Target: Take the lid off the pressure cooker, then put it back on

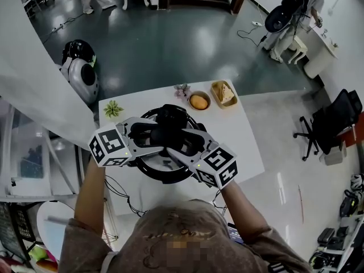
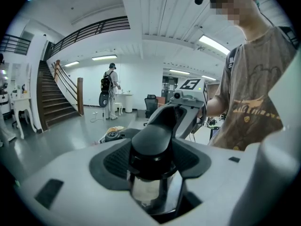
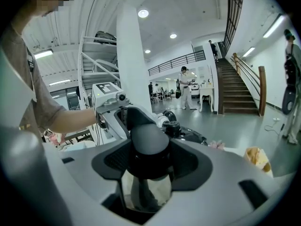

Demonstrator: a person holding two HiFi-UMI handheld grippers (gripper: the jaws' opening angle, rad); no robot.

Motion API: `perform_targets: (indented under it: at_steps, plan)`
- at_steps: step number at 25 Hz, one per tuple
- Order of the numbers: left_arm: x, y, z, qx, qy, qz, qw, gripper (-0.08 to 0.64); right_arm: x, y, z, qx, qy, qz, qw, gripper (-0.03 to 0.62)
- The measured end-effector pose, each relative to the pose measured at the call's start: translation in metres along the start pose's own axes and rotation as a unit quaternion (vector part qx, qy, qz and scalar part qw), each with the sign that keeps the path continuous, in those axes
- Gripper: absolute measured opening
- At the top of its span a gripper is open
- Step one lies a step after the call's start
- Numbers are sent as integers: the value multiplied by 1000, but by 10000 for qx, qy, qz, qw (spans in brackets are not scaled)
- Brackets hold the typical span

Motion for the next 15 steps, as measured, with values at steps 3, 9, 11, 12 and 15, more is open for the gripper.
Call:
perform_targets:
  at_steps: [3,9,11,12,15]
  plan:
    - [0,1,2,93,-171,-18,9998,270,0,1,3,39,-152,-53,9999,256]
    - [0,3,1,126,-282,-5,9995,272,-1,1,5,65,-245,-75,9997,256]
    - [1,3,2,149,-343,-10,9993,272,-2,1,5,82,-301,-85,9995,255]
    - [1,2,3,168,-395,-14,9991,272,-1,1,6,102,-350,-94,9993,255]
    - [1,2,5,248,-607,-7,9978,272,0,1,9,201,-547,-143,9982,255]
Point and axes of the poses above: the fingertips, and each gripper's own axes: x backward along the fingers, z to its right, y out of its underside, the point moved 5 cm from there along x, backward along the fingers, and after that the axes turned 13 degrees about -y, right-handed, at the moved point
